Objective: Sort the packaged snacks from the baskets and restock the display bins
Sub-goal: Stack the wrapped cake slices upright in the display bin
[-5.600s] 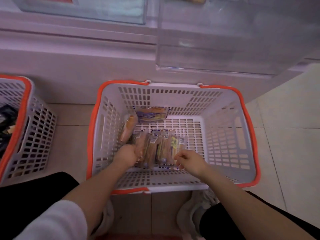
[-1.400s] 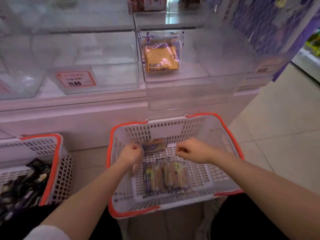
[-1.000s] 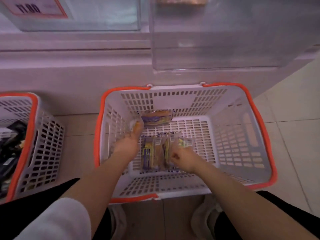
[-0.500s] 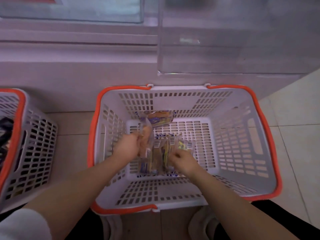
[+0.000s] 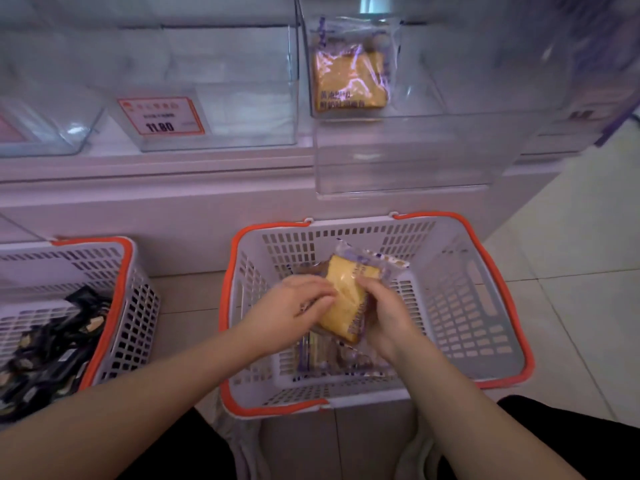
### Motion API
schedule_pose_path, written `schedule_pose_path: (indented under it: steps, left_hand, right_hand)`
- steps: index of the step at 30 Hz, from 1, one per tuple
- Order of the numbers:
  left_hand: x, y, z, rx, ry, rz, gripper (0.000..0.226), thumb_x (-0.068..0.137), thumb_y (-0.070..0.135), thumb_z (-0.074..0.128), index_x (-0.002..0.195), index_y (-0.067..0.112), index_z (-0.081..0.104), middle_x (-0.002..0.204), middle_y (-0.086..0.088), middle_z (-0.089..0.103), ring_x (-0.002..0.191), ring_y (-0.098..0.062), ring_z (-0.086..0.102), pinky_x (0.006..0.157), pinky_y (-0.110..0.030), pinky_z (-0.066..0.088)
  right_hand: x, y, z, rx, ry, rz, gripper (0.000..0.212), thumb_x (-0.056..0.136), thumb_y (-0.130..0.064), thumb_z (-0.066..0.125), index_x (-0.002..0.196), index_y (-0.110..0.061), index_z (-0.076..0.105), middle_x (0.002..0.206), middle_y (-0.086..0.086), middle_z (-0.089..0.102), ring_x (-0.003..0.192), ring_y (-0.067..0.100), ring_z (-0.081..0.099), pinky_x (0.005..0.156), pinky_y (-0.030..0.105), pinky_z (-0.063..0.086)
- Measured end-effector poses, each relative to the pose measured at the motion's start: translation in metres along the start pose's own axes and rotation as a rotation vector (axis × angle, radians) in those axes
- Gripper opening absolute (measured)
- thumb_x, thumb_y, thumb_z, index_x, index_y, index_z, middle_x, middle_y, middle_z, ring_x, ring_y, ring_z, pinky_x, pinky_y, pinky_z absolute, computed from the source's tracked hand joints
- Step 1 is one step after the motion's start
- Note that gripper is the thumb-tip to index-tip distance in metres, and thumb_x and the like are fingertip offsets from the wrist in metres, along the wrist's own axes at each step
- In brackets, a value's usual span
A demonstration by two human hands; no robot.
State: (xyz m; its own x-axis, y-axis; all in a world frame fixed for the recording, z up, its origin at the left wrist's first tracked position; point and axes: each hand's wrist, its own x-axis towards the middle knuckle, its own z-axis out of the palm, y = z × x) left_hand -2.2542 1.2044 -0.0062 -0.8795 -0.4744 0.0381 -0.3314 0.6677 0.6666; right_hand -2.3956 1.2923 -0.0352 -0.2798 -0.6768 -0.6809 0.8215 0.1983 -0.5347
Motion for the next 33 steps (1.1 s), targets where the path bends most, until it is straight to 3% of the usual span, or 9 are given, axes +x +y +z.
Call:
schedule_pose_path:
  steps: [3, 7, 10, 15, 17, 20, 25, 30, 33]
  left_hand:
    - [0.004, 0.007, -0.021, 0.0, 0.143, -0.137, 0.042, 0.09, 0.018, 0.059, 0.129, 0.008, 0.049, 0.129, -0.003, 0.051, 0.119, -0.013, 0.046, 0.1, -0.02, 0.031]
    - [0.012, 0.033, -0.037, -0.644, 0.113, -0.45, 0.041, 0.089, 0.015, 0.059, 0.127, 0.004, 0.048, 0.118, -0.004, 0.059, 0.099, -0.01, 0.059, 0.088, -0.024, 0.048]
    - [0.013, 0.05, -0.039, -0.878, 0.02, -0.413, 0.021, 0.088, 0.006, 0.058, 0.108, 0.012, 0.057, 0.097, -0.003, 0.069, 0.085, -0.01, 0.067, 0.074, -0.026, 0.056]
    - [0.019, 0.068, -0.054, -0.143, 0.16, -0.199, 0.027, 0.079, 0.018, 0.071, 0.103, 0.024, 0.06, 0.088, 0.009, 0.061, 0.082, -0.006, 0.056, 0.07, -0.015, 0.038]
    - [0.022, 0.075, -0.06, 0.063, 0.139, -0.036, 0.028, 0.077, 0.022, 0.073, 0.103, 0.024, 0.064, 0.088, 0.01, 0.06, 0.083, -0.008, 0.054, 0.067, -0.015, 0.032]
    - [0.027, 0.084, -0.066, 0.132, 0.168, 0.036, 0.028, 0.077, 0.026, 0.073, 0.102, 0.02, 0.062, 0.093, 0.001, 0.066, 0.092, -0.02, 0.061, 0.074, -0.029, 0.044]
    - [0.03, 0.09, -0.078, 0.132, 0.313, 0.101, 0.046, 0.074, 0.029, 0.075, 0.114, 0.016, 0.056, 0.108, 0.0, 0.067, 0.1, -0.02, 0.061, 0.083, -0.033, 0.047]
    - [0.034, 0.097, -0.096, 0.134, 0.723, 0.106, 0.054, 0.079, 0.026, 0.071, 0.126, 0.009, 0.051, 0.128, -0.005, 0.052, 0.127, -0.019, 0.04, 0.108, -0.037, 0.03]
    - [0.033, 0.094, -0.108, -0.161, 0.807, -0.075, 0.035, 0.087, 0.027, 0.06, 0.12, 0.017, 0.051, 0.114, 0.011, 0.055, 0.11, -0.008, 0.05, 0.095, -0.021, 0.04]
  right_hand:
    - [-0.017, -0.018, -0.003, -0.1, -0.004, -0.096, 0.018, 0.09, -0.012, 0.054, 0.107, -0.009, 0.06, 0.074, 0.008, 0.074, 0.062, 0.02, 0.071, 0.048, 0.029, 0.053]
    - [-0.036, -0.033, 0.007, -0.217, -0.117, -0.198, 0.008, 0.089, -0.007, 0.054, 0.093, -0.008, 0.06, 0.068, 0.004, 0.071, 0.061, 0.015, 0.069, 0.051, 0.024, 0.053]
    - [-0.054, -0.039, 0.019, -0.227, -0.233, -0.255, 0.013, 0.089, -0.004, 0.053, 0.096, -0.009, 0.063, 0.078, 0.005, 0.072, 0.07, 0.016, 0.069, 0.059, 0.025, 0.055]
    - [-0.079, -0.067, 0.021, -0.774, 0.176, -0.879, 0.067, 0.082, -0.011, 0.069, 0.139, -0.016, 0.034, 0.119, -0.003, 0.049, 0.109, 0.012, 0.051, 0.09, 0.024, 0.043]
    - [-0.089, -0.079, 0.024, -1.122, 0.106, -1.117, 0.067, 0.082, -0.013, 0.069, 0.14, -0.015, 0.036, 0.126, -0.003, 0.05, 0.116, 0.009, 0.048, 0.101, 0.027, 0.038]
    - [-0.095, -0.088, 0.032, -1.448, -0.155, -1.094, 0.037, 0.088, -0.015, 0.061, 0.125, -0.012, 0.057, 0.117, 0.0, 0.064, 0.108, 0.011, 0.058, 0.097, 0.036, 0.045]
    - [-0.096, -0.103, 0.037, -1.534, -0.241, -1.078, 0.039, 0.084, -0.028, 0.067, 0.121, -0.023, 0.056, 0.097, -0.021, 0.058, 0.084, -0.005, 0.053, 0.073, 0.014, 0.039]
    - [-0.09, -0.111, 0.049, -0.985, -0.183, -1.029, 0.017, 0.087, -0.012, 0.062, 0.097, -0.026, 0.06, 0.083, -0.015, 0.068, 0.081, 0.005, 0.064, 0.074, 0.024, 0.051]
    - [-0.092, -0.121, 0.056, -0.473, -0.213, -0.906, 0.018, 0.09, -0.004, 0.055, 0.091, -0.022, 0.06, 0.076, -0.012, 0.071, 0.075, 0.004, 0.066, 0.071, 0.027, 0.057]
